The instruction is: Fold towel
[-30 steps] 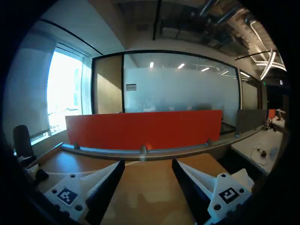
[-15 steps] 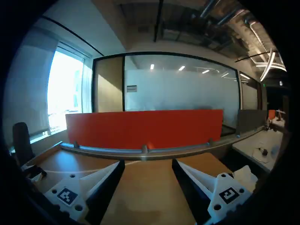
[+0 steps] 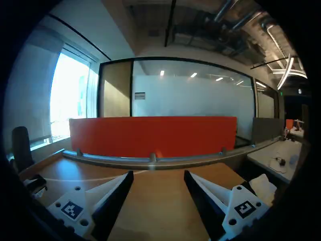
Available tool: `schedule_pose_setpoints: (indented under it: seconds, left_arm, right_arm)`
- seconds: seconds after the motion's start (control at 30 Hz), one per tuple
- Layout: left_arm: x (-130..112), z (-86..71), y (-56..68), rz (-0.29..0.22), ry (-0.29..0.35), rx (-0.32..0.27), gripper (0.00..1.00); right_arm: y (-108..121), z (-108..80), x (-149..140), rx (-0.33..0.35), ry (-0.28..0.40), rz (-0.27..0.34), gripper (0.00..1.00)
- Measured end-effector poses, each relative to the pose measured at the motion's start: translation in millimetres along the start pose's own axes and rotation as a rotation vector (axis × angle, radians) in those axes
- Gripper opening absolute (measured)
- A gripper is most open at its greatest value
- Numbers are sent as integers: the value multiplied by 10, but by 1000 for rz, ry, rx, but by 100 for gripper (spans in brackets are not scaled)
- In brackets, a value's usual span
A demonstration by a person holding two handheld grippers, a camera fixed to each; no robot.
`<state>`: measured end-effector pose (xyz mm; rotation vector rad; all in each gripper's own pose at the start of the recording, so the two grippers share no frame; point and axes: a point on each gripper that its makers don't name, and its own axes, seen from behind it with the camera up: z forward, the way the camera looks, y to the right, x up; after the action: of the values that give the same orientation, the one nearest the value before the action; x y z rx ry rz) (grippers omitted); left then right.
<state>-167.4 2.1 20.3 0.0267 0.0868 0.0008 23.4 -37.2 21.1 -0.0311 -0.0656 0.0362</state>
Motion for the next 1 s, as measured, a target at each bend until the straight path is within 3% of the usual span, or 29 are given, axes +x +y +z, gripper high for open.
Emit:
schedule_pose_setpoints:
  seconds: [0.57, 1.0]
  left_arm:
    - [-179, -14, -108, -20, 11, 24, 94]
    - [-227, 22, -65, -3, -1, 20, 94]
  right_arm:
    - [-128, 16, -127, 24, -10, -13, 97]
    - [-68, -40, -186, 19, -22, -19, 97]
